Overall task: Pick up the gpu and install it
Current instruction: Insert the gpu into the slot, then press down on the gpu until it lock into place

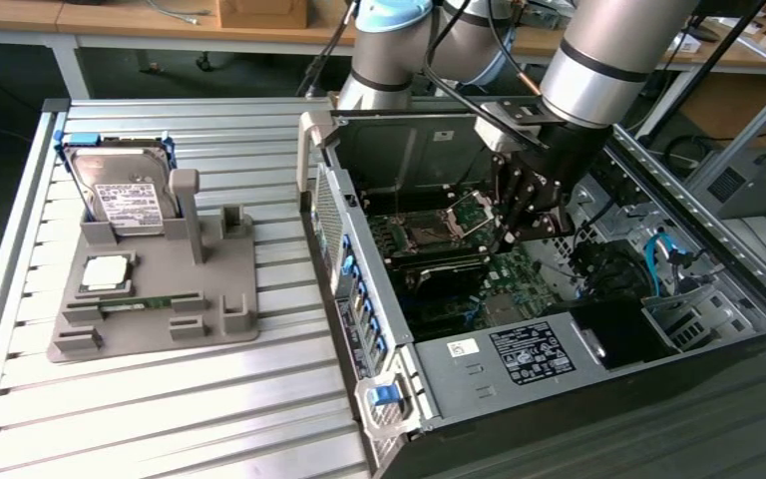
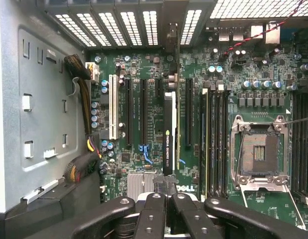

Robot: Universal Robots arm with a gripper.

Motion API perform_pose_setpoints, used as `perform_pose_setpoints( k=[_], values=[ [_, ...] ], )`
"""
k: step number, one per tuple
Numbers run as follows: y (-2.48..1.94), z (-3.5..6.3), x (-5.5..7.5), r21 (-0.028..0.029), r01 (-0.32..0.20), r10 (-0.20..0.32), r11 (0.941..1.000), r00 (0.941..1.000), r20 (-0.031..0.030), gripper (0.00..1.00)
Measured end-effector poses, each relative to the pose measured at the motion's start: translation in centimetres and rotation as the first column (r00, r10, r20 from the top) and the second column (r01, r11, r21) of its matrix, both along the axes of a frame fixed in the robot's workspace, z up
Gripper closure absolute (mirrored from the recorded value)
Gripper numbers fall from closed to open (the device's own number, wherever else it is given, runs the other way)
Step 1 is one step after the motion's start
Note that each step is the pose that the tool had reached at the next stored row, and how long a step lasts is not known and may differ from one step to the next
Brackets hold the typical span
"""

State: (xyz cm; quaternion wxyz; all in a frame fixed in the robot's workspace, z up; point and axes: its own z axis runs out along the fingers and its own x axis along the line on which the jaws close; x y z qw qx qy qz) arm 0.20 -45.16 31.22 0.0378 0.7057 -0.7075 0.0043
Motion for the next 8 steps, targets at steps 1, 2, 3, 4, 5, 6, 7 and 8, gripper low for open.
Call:
perform_pose_setpoints(
  k=[1, 2, 3, 4, 5, 6, 7, 8],
  values=[
    [0.00, 0.00, 0.00, 0.0000, 0.000, 0.000, 1.0000, 1.0000, 0.0000, 0.89],
    [0.00, 0.00, 0.00, 0.0000, 0.000, 0.000, 1.0000, 1.0000, 0.0000, 0.89],
    [0.00, 0.00, 0.00, 0.0000, 0.000, 0.000, 1.0000, 1.0000, 0.0000, 0.89],
    [0.00, 0.00, 0.00, 0.0000, 0.000, 0.000, 1.0000, 1.0000, 0.0000, 0.89],
    [0.00, 0.00, 0.00, 0.0000, 0.000, 0.000, 1.0000, 1.0000, 0.0000, 0.89],
    [0.00, 0.00, 0.00, 0.0000, 0.000, 0.000, 1.0000, 1.0000, 0.0000, 0.89],
    [0.00, 0.00, 0.00, 0.0000, 0.000, 0.000, 1.0000, 1.0000, 0.0000, 0.89],
    [0.00, 0.00, 0.00, 0.0000, 0.000, 0.000, 1.0000, 1.0000, 0.0000, 0.89]
  ],
)
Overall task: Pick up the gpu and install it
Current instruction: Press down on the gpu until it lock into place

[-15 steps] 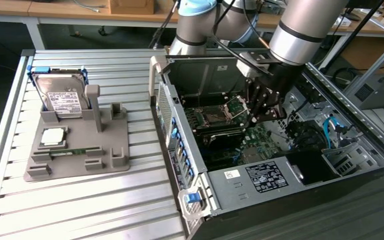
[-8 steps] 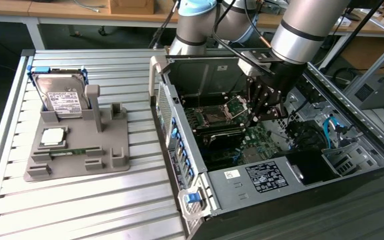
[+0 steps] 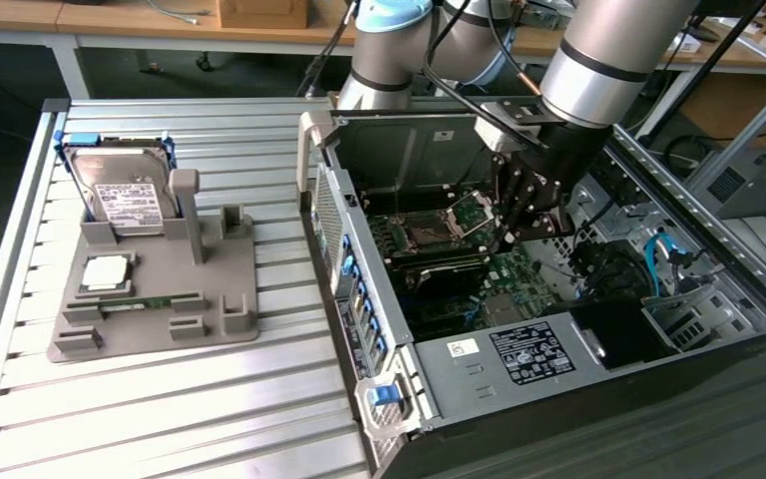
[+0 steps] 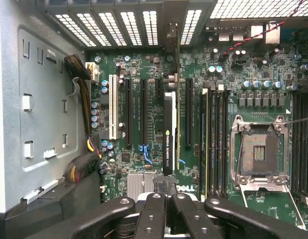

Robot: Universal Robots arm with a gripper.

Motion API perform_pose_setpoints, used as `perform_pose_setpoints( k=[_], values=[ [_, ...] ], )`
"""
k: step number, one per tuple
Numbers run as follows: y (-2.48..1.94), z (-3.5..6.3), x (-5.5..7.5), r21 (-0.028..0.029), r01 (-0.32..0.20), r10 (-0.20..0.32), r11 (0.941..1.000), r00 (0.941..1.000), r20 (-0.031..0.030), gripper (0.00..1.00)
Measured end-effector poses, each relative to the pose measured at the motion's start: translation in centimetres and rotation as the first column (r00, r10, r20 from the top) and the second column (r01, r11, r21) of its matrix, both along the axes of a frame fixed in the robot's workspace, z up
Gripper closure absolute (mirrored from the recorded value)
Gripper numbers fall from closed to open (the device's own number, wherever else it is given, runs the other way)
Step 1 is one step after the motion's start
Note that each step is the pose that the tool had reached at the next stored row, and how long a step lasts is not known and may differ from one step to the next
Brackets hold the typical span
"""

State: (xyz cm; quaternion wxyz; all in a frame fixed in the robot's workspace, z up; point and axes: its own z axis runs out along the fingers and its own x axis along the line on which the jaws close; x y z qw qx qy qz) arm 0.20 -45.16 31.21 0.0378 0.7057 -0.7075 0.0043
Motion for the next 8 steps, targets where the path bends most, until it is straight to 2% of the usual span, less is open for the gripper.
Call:
perform_pose_setpoints(
  k=[3, 6, 8],
  values=[
    [0.00, 0.00, -0.3, 0.0000, 0.000, 0.000, 1.0000, 1.0000, -0.0001, 0.89],
    [0.01, -0.05, -1.2, -0.0001, 0.000, 0.000, 1.0000, 1.0000, -0.0001, 0.89],
    [0.21, -0.12, -1.7, -0.0001, 0.000, 0.000, 1.0000, 1.0000, 0.0000, 0.89]
  ],
)
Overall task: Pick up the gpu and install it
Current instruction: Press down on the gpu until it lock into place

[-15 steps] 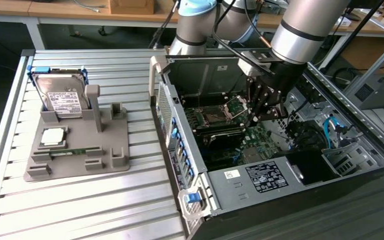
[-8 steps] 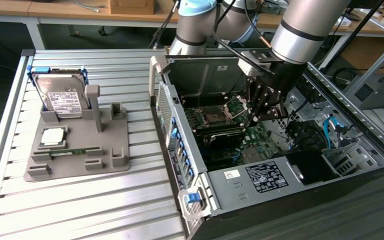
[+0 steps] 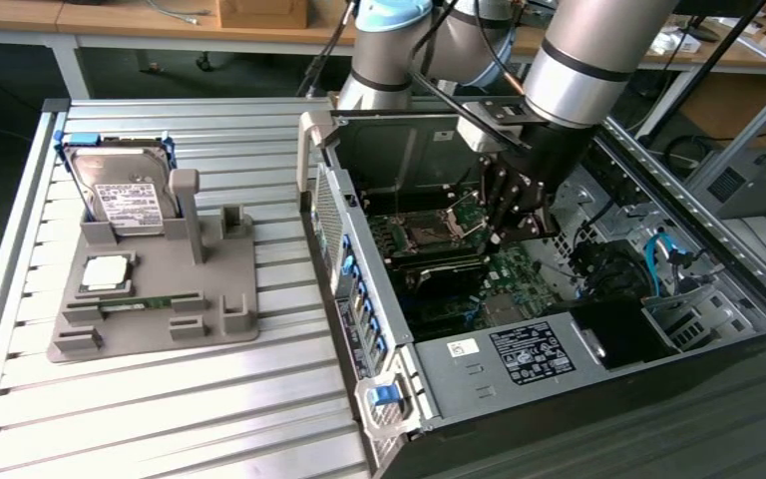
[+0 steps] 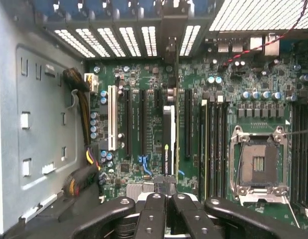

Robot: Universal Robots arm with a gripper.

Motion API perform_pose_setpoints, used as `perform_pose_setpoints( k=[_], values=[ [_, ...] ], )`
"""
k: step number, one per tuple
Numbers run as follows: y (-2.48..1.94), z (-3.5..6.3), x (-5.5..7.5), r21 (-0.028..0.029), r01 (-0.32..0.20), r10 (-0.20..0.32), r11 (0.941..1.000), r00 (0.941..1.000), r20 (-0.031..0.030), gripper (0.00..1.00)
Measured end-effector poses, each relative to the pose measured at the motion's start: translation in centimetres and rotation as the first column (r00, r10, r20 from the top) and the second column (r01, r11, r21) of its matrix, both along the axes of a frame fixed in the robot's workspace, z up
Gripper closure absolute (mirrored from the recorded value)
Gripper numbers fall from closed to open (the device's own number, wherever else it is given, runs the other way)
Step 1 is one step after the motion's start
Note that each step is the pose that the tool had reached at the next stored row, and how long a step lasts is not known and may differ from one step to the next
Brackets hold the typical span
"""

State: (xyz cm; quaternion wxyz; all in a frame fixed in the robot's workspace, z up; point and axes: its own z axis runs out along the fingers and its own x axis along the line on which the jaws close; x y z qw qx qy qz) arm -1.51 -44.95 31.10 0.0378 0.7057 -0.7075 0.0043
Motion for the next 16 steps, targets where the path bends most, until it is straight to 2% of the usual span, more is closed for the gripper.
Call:
perform_pose_setpoints(
  k=[5, 16],
  values=[
    [0.22, -0.12, -1.4, 0.0002, 0.000, 0.000, 1.0000, 1.0000, 0.0000, 0.89],
    [0.70, -0.29, -3.3, 0.0000, 0.000, 0.000, 1.0000, 1.0000, 0.0000, 0.89]
  ],
)
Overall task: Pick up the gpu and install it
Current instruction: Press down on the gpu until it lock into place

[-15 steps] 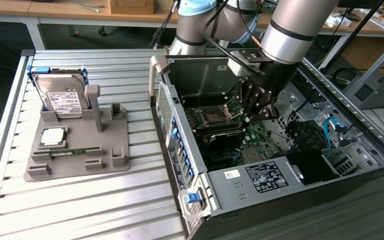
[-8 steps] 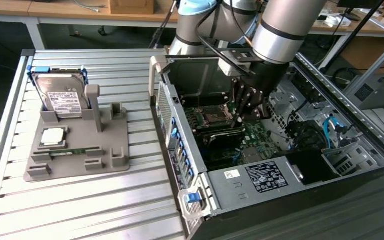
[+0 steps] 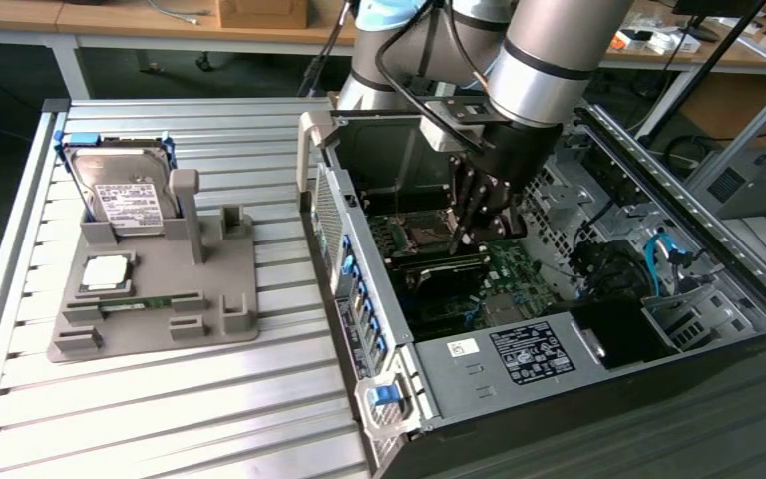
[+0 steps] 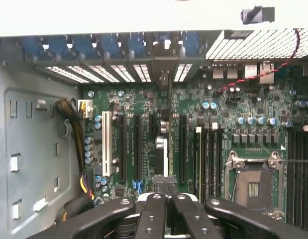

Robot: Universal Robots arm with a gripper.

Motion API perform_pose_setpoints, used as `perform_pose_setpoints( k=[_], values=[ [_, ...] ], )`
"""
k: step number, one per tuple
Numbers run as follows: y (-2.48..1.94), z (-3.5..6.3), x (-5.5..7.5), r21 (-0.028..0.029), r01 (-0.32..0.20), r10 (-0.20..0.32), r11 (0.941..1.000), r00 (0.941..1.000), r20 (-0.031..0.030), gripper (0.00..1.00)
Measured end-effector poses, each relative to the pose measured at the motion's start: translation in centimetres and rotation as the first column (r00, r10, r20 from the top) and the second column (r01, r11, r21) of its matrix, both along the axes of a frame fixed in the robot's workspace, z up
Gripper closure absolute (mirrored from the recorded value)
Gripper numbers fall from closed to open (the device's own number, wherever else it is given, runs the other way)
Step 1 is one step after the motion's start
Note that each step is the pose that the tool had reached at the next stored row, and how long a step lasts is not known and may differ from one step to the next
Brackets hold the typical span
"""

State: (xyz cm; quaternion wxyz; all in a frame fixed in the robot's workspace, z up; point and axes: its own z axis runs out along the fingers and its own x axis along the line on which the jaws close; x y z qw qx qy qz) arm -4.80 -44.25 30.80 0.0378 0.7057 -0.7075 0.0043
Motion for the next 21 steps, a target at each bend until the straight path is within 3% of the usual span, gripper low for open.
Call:
perform_pose_setpoints(
  k=[3, 9, 21],
  values=[
    [0.22, -0.07, -0.5, 0.0000, 0.000, 0.000, 1.0000, 1.0000, 0.0000, 0.89],
    [1.39, -0.21, -0.5, -0.0001, 0.000, 0.000, 1.0000, 1.0000, 0.0000, 0.89],
    [1.44, -0.42, -1.8, -0.0001, 0.000, 0.000, 1.0000, 1.0000, 0.0001, 0.89]
  ],
)
